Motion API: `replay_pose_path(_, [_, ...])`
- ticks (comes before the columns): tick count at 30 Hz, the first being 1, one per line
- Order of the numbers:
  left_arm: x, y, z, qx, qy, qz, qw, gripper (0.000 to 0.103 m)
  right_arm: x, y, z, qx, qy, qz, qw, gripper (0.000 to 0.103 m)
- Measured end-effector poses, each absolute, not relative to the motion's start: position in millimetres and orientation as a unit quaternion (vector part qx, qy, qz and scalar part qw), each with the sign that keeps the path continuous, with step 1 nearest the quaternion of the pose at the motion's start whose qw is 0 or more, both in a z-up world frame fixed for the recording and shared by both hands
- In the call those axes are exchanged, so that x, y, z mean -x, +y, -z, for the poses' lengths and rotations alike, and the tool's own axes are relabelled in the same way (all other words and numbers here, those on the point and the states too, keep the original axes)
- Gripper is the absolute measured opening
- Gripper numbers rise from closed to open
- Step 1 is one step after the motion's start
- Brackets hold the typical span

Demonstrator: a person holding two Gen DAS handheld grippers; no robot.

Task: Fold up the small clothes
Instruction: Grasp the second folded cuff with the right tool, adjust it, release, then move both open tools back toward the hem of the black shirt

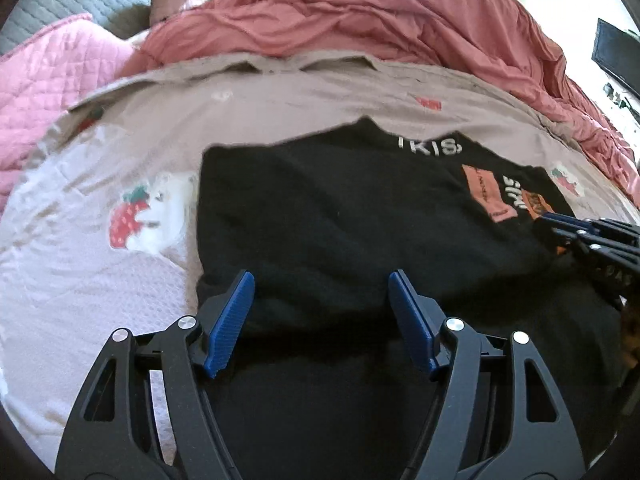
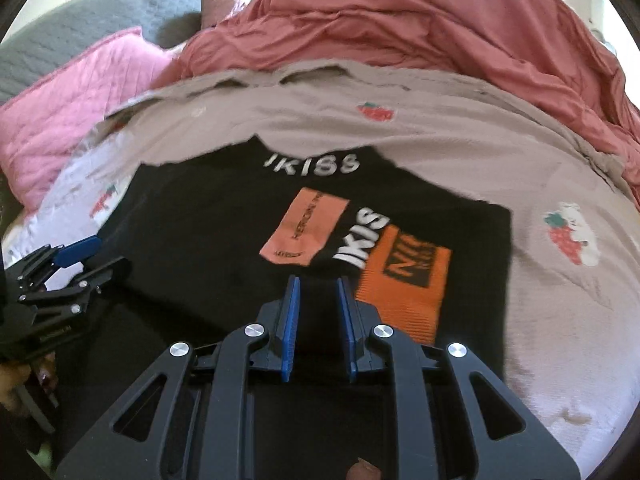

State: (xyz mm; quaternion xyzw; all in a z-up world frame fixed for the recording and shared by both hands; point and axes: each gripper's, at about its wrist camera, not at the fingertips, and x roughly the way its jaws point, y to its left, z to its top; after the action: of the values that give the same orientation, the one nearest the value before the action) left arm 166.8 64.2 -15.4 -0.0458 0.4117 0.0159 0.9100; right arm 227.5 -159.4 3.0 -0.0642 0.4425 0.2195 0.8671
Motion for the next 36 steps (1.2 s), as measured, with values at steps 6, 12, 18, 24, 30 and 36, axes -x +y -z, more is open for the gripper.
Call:
replay_pose_path(6, [-166,70,16,0.056,0.414,-0.007,0.908,0.062,-233,-168,8,0.064,0.461,-0.208,0.861,0.009])
replay_pose_path(12, [-164,70,13,0.062,0.41,-0.004,0.91,0.062,-230,-169,10,0.062,0.458,-0.2,0.864,0.01])
replay_pose_path(18, [-152,72,2,0.063,0.388,-0.011,0.919,0.068,-224,-174,1,0.054,0.45,-0.19,0.871,0.041])
replay_pose_path(24, [-143,77,-5,0.076,0.375,-0.016,0.924,0.077,-223,-185,6,0.036,0.464,-0.187,0.865,0.041])
replay_pose_path(30, [-141,80,-7,0.084,0.37,-0.018,0.925,0.082,-226,-184,14,0.035,0.475,-0.181,0.861,0.041])
replay_pose_path(36, [-135,83,-10,0.095,0.367,-0.012,0.925,0.09,-223,-190,6,0.018,0.469,-0.181,0.864,0.048])
